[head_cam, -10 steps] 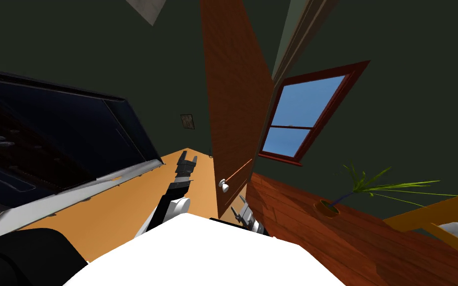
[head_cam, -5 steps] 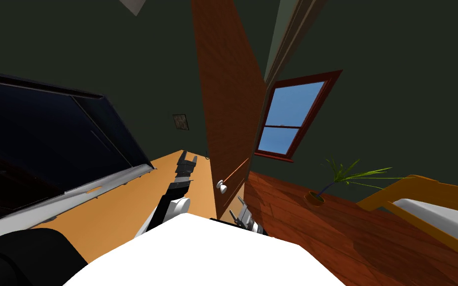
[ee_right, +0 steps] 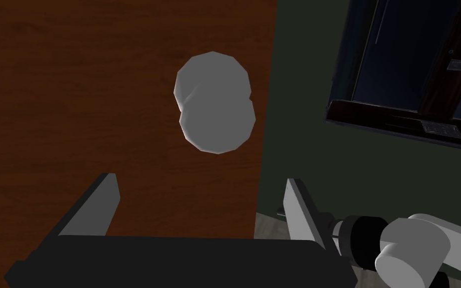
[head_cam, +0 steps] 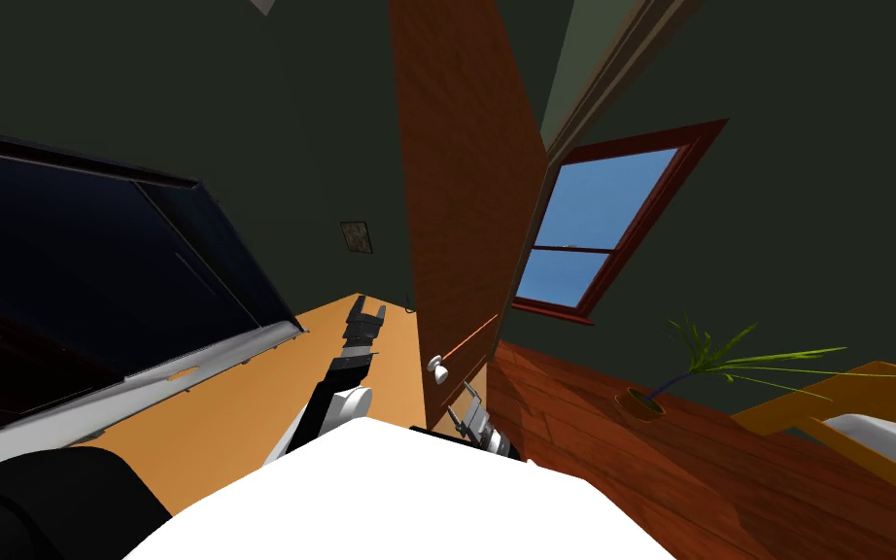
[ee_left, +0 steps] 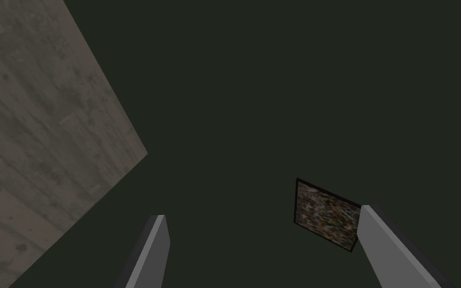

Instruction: Push the door open

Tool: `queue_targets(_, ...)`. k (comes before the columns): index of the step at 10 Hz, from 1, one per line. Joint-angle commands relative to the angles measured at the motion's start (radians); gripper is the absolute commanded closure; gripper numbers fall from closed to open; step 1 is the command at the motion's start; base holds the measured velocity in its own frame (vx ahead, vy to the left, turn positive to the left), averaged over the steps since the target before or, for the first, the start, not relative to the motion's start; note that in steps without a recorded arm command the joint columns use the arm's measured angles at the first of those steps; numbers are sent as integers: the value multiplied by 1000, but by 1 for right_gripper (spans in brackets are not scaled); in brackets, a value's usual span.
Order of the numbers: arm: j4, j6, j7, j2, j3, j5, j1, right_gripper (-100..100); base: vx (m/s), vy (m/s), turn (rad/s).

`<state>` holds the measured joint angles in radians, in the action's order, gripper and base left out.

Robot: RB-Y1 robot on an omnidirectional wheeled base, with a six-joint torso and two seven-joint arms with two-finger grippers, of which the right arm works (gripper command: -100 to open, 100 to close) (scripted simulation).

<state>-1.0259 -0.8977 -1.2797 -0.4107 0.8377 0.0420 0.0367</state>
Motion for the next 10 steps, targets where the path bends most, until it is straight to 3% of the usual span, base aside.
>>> queue_targets(1,0,0,0,0,0,0,0,-100,60,86,-3)
queue_targets(2,0,0,0,0,0,0,0,100,-6,-10,-3)
queue_targets(7,0,0,0,0,0,0,0,100,-13,-19,1)
queue_targets(8,-8,13,-12,9,-3,3,7,-100,-23,18,-200)
queue_targets(10,-23,37,-34,24,-10,9,20,-100,-52,50,-285)
